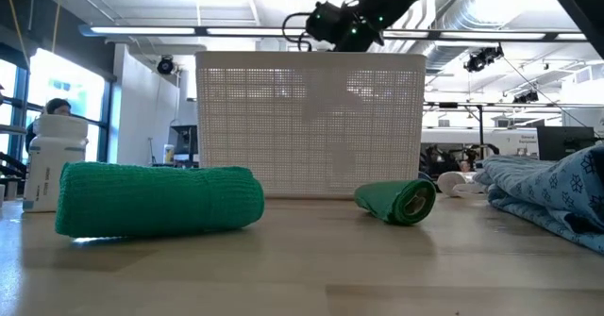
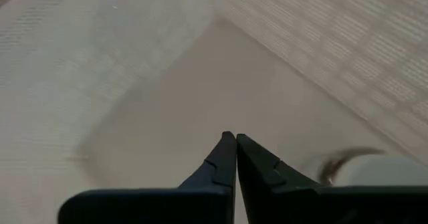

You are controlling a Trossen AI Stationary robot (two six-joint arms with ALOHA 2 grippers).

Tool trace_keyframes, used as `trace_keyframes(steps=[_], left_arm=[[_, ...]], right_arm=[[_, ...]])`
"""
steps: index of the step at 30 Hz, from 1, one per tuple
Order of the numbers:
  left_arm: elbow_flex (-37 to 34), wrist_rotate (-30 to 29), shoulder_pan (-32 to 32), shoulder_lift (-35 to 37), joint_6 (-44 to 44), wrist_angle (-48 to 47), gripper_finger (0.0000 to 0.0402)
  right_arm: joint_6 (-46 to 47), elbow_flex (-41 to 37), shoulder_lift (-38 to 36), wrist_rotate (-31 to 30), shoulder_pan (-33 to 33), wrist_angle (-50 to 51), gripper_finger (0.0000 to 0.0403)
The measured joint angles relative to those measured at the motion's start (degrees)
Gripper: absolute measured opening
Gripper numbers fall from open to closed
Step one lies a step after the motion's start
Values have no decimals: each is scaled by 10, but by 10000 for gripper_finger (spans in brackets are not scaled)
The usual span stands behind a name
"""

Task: Pick & place medical supplies in basket/bin
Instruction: Put the green pill bottle into the white bin

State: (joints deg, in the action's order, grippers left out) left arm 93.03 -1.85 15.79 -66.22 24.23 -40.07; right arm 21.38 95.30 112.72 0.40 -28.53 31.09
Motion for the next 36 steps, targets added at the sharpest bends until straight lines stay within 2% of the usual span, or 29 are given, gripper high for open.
trace_keyframes(steps=[4, 9, 16, 36], left_arm=[[0, -6, 0, 19, -12, -40, 271], [0, -17, 0, 33, -20, -83, 271], [0, -37, 0, 49, -30, -92, 271], [0, -27, 0, 50, 14, -101, 271]], right_arm=[[16, 0, 13, -11, -2, 19, 3], [36, 0, 18, 8, -1, 27, 1], [41, -14, 18, -19, 0, 68, 1], [22, -14, 18, -202, -1, 99, 1]])
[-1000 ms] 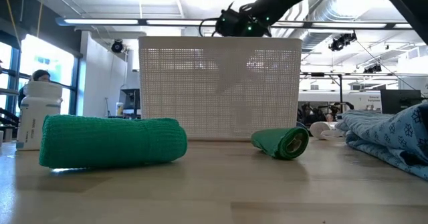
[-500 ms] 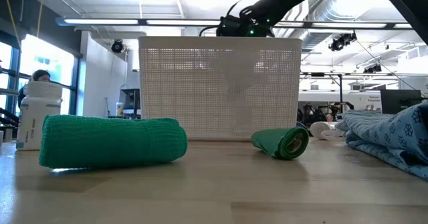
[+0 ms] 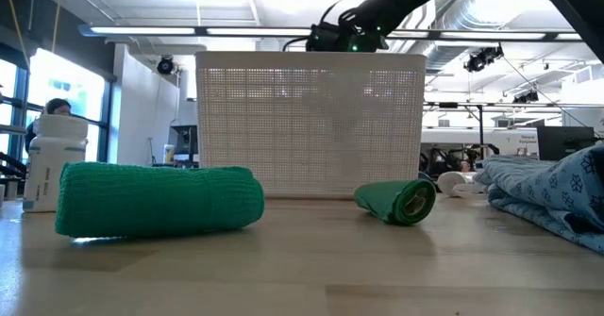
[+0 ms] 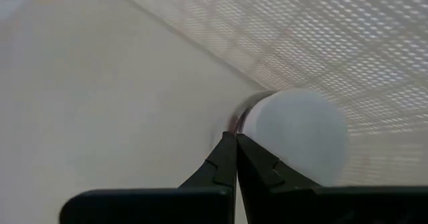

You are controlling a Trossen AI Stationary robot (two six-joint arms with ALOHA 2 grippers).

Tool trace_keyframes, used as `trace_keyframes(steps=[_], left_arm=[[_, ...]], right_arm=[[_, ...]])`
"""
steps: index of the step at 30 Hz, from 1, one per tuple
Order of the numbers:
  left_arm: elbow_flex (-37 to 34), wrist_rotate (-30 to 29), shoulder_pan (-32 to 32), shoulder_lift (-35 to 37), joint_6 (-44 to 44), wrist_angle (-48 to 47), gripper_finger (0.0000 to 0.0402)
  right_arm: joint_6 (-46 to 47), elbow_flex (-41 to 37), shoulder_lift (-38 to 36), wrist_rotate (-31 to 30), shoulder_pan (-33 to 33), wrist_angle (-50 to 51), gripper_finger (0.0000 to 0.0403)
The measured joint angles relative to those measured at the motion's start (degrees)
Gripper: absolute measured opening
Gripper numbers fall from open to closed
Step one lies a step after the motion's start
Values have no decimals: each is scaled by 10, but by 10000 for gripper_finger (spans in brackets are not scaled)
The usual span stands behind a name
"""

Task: Pick & place medical supplies in basket/bin
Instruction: Put the green pill bottle into the white bin

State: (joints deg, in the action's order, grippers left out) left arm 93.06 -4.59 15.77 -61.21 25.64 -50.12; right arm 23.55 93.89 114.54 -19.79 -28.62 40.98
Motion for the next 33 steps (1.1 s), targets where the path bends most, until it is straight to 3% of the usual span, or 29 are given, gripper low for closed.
trace_keyframes(steps=[19, 27, 30, 33], left_arm=[[0, 1, 0, 0, 19, -14, 271], [0, 1, 0, 0, 19, -15, 271], [0, 1, 0, 0, 18, -15, 271], [0, 1, 0, 0, 18, -15, 271]], right_arm=[[10, 0, 0, -59, -14, 44, 1], [-19, 0, -1, -13, -1, -19, 0], [7, 0, 7, 29, 1, -42, 1], [16, 0, 28, 30, 0, -28, 0]])
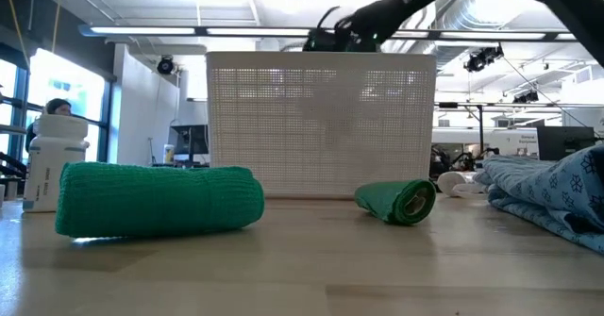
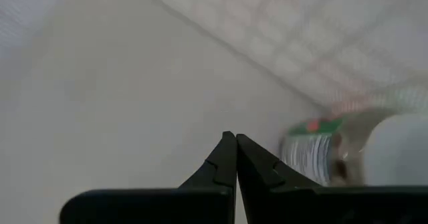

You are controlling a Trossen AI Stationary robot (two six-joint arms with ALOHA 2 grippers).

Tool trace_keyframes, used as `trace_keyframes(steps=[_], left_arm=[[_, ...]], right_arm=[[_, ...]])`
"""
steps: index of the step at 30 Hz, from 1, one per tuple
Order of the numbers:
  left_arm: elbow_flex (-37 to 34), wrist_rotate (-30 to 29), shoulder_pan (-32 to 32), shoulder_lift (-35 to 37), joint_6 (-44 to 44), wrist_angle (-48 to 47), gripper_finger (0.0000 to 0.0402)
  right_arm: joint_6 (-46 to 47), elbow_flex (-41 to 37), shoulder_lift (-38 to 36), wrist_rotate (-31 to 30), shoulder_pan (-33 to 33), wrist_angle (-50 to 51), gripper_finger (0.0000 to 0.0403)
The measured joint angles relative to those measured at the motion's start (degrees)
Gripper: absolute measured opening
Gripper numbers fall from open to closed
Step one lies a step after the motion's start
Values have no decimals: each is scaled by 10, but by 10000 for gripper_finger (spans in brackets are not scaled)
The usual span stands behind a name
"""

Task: Pick & place medical supplies in basket/bin
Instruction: Put the green pill bottle into the white bin, then put the white pill bottle into the white bin

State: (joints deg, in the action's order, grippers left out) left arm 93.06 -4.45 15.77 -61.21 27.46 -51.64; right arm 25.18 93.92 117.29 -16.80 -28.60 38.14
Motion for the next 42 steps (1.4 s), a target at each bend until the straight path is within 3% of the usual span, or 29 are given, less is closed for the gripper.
trace_keyframes(steps=[21, 27, 35, 42], left_arm=[[0, 0, 0, 0, 0, -26, 271], [0, 0, 0, 0, 0, -25, 271], [0, 0, 0, 0, 1, -25, 271], [0, -38, 0, 1, 19, -25, 271]], right_arm=[[-9, 0, 14, -171, 2, 85, 0], [2, 0, 14, -167, 2, 85, 0], [4, 2, 11, -107, 8, 61, 0], [-1, 5, -48, -85, 17, 42, 0]])
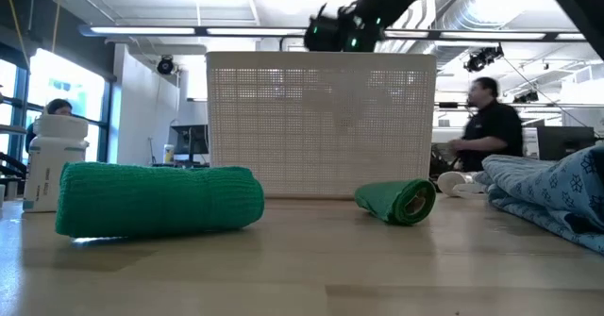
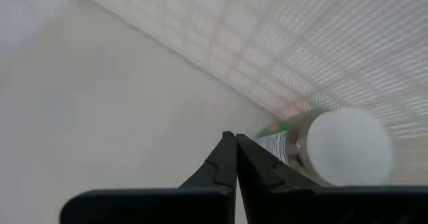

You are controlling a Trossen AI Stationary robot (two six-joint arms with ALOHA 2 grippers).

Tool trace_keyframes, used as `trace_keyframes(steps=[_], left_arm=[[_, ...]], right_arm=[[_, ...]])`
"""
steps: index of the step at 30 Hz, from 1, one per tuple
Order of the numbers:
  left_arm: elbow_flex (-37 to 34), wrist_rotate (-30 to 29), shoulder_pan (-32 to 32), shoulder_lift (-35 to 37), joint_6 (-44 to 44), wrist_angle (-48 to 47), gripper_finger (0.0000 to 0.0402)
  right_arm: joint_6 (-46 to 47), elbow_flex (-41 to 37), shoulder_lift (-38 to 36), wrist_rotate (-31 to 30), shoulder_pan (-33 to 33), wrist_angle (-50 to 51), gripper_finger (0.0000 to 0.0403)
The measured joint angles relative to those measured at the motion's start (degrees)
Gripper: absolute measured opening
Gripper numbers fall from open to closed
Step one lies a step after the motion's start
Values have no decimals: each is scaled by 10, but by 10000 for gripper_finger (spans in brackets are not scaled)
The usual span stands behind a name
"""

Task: Pick & place medical supplies in basket/bin
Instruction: Put the white pill bottle into the white bin

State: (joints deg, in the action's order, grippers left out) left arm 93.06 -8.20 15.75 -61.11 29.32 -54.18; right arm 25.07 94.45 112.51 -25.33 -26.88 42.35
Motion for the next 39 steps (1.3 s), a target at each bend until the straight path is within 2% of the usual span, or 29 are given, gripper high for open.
trace_keyframes(steps=[6, 11, 19, 24, 27, 31, 34, 39], left_arm=[[0, -93, 0, 6, 10, -23, 271], [0, -149, 0, 0, 24, -145, 271], [0, -199, 0, -34, 121, -356, 271], [-27, -208, 1, -38, 187, -359, 271], [-42, -168, 0, -31, 200, -357, 271], [-50, -62, -1, -29, 171, -353, 271], [-61, 11, -27, -32, 158, -352, 271], [-93, 80, -89, -49, 160, -356, 270]], right_arm=[[-7, 0, -82, 56, 1, -11, 0], [-48, 0, -150, 107, 1, -21, 0], [-76, 0, -250, 170, 1, -28, 0], [-89, 0, -300, 174, 1, -28, 0], [-107, 1, -327, 185, 1, -18, 0], [-122, 1, -353, 218, 0, 7, 0], [-127, 1, -362, 275, 0, 40, 0], [-136, 1, -365, 391, 3, 101, 0]])
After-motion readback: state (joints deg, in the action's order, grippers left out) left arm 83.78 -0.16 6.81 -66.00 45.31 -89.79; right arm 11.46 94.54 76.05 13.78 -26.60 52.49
